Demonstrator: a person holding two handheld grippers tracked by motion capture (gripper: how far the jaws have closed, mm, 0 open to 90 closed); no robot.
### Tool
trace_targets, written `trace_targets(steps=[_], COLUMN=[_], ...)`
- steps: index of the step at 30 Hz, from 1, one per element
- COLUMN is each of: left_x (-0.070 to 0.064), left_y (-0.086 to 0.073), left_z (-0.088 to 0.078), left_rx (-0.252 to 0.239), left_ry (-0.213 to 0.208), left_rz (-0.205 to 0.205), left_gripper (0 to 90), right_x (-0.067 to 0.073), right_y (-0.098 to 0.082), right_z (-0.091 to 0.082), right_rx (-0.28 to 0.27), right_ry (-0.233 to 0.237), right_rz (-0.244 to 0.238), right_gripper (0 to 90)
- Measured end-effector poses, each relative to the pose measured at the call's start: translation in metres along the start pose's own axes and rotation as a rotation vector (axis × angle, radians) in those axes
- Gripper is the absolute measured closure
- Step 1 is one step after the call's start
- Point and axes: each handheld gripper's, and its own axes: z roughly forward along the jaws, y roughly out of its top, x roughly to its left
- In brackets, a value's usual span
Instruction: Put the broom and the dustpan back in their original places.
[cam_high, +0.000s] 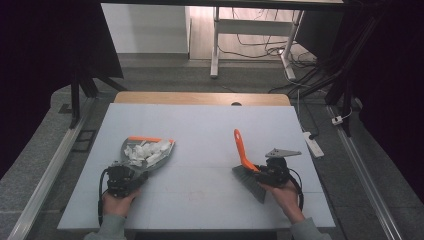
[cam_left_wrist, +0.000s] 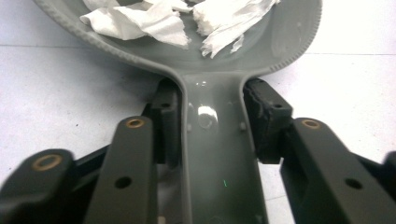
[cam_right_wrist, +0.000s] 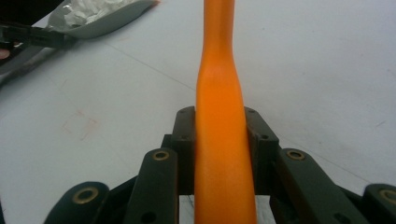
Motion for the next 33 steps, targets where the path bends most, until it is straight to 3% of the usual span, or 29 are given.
trace_targets(steps=[7, 11, 21, 33], left_x=[0.001, 0.001, 0.001, 0.002], left_y=[0.000, 0.000, 0.000, 0.000], left_z=[-0.004, -0.008, -0.012, -0.014], left_rx=[-0.025, -0.033, -0.044, -0.044], left_ry=[-0.001, 0.000, -0.006, 0.001], left_rz=[0.007, 0.025, 0.062, 0.070], left_gripper=[38.0, 33.7, 32.5, 32.2], right_x=[-0.007, -0.012, -0.024, -0.036], right_y=[0.003, 0.003, 0.004, 0.006], right_z=[0.003, 0.004, 0.006, 0.015], right_rx=[0.021, 0.039, 0.074, 0.146], right_ry=[-0.032, -0.062, -0.112, -0.166], right_rz=[-0.002, -0.005, -0.016, -0.022], right_gripper=[69.3, 68.0, 60.5, 49.2])
